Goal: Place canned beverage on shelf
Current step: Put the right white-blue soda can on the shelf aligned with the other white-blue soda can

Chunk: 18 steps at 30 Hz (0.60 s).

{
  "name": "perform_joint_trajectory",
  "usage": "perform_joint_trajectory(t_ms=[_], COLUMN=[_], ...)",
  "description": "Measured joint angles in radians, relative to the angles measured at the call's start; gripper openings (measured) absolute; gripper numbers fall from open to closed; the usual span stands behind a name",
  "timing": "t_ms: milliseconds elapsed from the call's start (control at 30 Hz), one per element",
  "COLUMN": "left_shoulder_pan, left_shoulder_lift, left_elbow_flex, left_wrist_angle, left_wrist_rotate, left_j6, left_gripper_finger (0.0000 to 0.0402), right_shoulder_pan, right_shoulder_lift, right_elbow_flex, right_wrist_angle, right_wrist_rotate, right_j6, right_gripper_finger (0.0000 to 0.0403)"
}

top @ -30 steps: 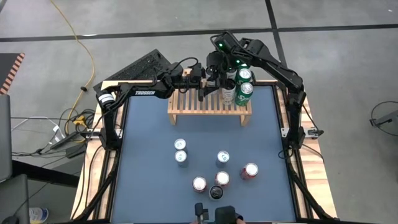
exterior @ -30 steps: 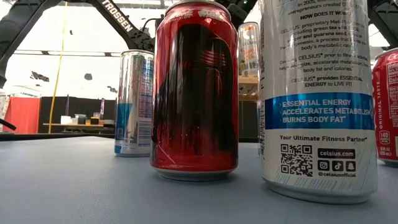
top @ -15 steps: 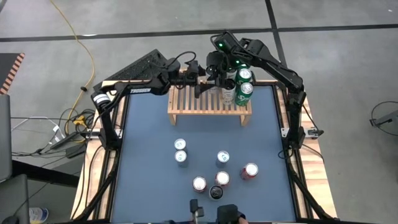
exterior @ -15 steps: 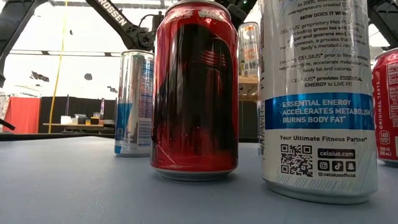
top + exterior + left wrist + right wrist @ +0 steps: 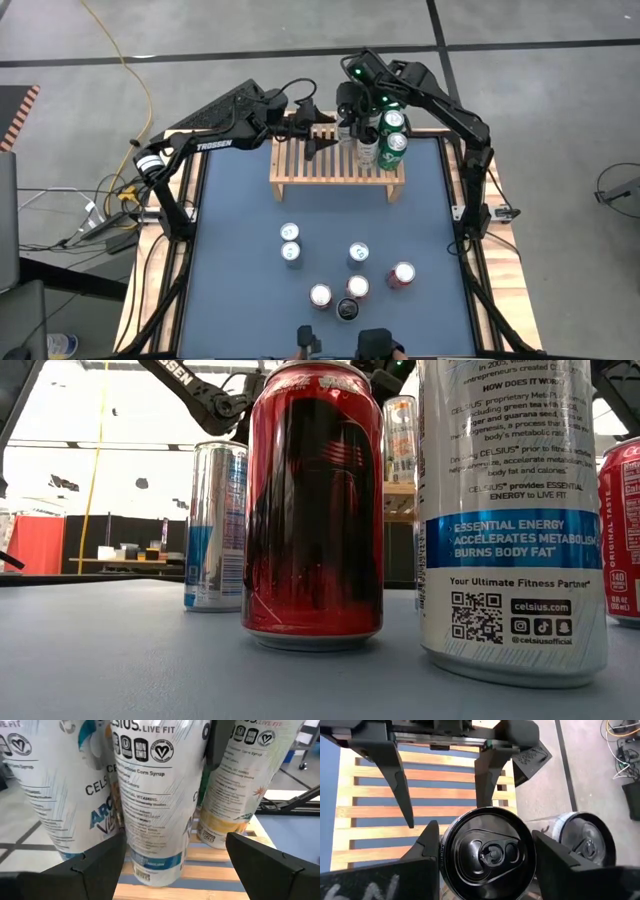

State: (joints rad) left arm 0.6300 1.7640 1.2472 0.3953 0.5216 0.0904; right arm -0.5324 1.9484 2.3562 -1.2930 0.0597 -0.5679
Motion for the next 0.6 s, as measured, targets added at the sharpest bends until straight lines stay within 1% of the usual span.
perform_joint_trajectory(t_ms=[233,333,600], left_shoulder_pan=[-0.002,-0.002,-0.002], left_shoulder_lift=[0.000,0.001,0.002], left_elbow_flex=[0.000,0.000,0.000], left_wrist_angle=[-0.001,-0.001,-0.001], left_wrist_rotate=[-0.014,-0.035,-0.060], left_j6=[-0.001,0.003,0.003], left_gripper_finger=[0.0328,0.0328,0.0328], right_shoulder_pan=[-0.016,-0.020,-0.019], right_shoulder_lift=[-0.010,-0.010,-0.010], right_elbow_flex=[-0.001,-0.001,-0.001], right_wrist_angle=[-0.011,-0.011,-0.010], right_wrist_rotate=[0.000,-0.001,-0.035], right_j6=[0.018,0.018,0.017], right_gripper_finger=[0.0190,0.0194,0.0237])
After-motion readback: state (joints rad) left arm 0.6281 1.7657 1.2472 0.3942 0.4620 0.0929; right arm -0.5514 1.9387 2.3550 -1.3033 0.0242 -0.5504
